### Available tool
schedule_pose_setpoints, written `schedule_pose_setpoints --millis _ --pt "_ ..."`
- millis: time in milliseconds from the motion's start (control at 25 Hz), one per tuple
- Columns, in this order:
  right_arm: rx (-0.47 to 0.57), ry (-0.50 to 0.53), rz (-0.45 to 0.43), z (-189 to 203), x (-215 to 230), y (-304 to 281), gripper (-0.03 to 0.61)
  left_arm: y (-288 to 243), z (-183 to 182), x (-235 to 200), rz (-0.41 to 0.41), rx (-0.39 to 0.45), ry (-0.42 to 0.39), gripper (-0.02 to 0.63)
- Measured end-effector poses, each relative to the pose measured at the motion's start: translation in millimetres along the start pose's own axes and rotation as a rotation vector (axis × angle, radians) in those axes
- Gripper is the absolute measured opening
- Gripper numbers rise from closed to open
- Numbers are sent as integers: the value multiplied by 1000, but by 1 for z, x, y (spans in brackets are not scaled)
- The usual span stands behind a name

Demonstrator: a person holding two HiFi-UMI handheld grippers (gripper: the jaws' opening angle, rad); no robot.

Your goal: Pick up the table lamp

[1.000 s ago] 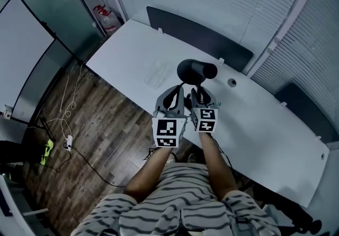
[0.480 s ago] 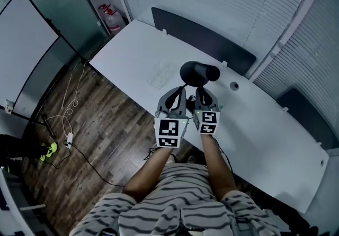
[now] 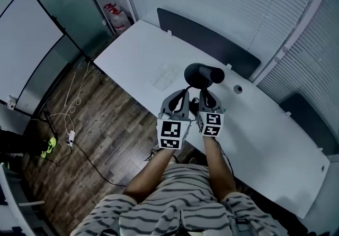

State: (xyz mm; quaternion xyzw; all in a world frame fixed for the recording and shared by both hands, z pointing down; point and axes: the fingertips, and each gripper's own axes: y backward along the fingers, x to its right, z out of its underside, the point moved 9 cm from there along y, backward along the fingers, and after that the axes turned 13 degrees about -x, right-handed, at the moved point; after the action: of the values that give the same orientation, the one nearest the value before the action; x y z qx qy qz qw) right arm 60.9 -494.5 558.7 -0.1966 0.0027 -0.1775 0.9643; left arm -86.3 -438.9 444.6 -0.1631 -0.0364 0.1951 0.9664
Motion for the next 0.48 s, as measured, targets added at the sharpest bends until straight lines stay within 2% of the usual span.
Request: schedule_pose_setpoints --millis 320,480 --pt "63 -71 -64 -41 -2 14 43 0 2 -6 -11 -4 4 6" --pt "96 -64 -83 -61 -10 33 43 1 1 -5 -7 7 11 6"
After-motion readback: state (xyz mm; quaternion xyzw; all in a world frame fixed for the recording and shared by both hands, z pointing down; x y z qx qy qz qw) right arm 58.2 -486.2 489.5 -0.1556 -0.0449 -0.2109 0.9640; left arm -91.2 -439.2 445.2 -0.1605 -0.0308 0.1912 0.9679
